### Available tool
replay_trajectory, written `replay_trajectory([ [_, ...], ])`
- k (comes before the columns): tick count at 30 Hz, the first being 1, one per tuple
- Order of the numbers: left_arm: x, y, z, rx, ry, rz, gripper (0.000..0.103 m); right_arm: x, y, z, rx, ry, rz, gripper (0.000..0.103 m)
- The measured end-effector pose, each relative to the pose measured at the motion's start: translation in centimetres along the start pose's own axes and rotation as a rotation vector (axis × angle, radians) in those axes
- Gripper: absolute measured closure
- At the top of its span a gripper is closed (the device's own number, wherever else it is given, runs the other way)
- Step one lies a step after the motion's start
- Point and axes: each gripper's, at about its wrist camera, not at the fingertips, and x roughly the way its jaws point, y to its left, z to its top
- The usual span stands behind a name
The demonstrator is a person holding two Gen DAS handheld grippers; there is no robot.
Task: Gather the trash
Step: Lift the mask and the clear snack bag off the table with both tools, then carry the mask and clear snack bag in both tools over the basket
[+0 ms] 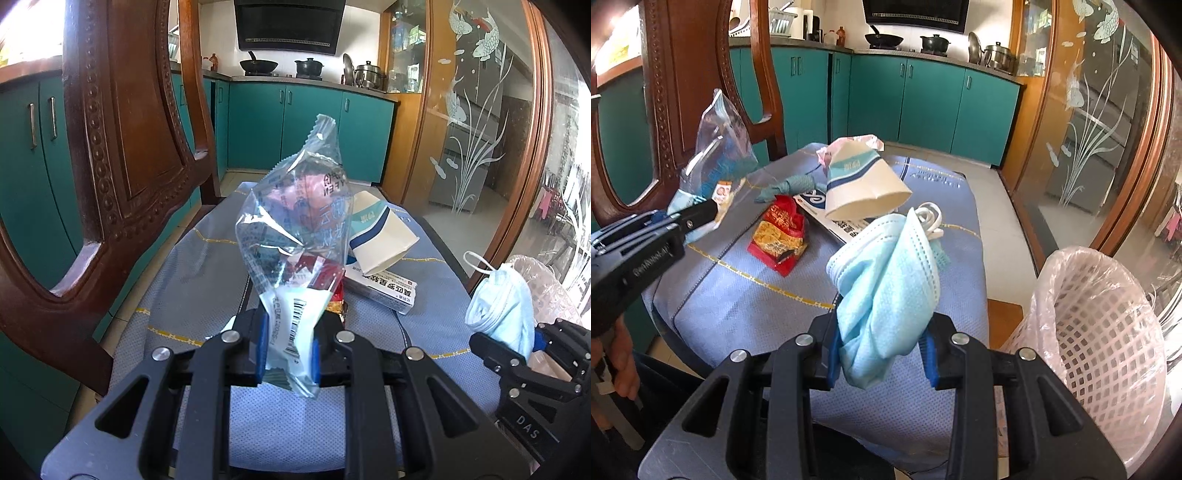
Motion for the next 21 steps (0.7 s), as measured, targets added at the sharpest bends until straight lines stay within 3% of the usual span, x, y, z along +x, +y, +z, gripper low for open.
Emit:
replay_trajectory([
  [12,0.5,0.0,0.2,0.002,0.020,0.012,0.084,0.5,0.6,-0.4,-0.006,0.017,0.014,0.068],
  [21,0.7,-0.1,0.3,0.006,0.021,0.014,0.084,-0.7,0.0,0.2,0.003,-0.018,0.009,0.068],
])
